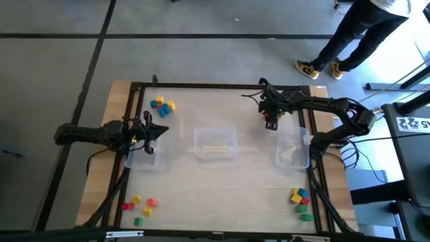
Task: Sort blocks by size
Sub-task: Put the red cube block into the right transparent bin
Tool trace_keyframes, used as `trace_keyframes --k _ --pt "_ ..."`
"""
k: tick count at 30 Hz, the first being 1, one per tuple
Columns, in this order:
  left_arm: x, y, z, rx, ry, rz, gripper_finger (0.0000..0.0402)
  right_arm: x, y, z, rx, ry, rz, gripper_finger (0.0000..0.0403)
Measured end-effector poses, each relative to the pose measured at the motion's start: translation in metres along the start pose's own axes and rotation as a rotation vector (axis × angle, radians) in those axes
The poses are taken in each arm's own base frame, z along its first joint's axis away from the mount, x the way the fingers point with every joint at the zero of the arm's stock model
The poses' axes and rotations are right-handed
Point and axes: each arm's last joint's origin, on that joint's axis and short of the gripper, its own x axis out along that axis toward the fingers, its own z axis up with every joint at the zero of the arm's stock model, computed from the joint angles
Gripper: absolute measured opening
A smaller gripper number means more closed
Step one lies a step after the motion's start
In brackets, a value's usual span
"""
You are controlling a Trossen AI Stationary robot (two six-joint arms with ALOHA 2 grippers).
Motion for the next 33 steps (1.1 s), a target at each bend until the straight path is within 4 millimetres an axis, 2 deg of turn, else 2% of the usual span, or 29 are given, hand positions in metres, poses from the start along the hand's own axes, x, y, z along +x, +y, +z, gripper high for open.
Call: trace_keyframes --k 15,22,33 --pt "0.000 0.000 0.000 -0.020 0.002 0.000 0.0005 0.001 0.000 0.000 -0.208 -0.006 0.006 0.0198" --pt "0.000 0.000 -0.002 -0.030 0.018 0.001 0.0005 0.001 0.001 0.000 -0.224 -0.018 0.035 0.0198" --pt "0.000 0.000 -0.002 -0.054 0.020 0.001 0.0005 0.013 -0.003 -0.002 -0.230 0.039 0.051 0.0198"
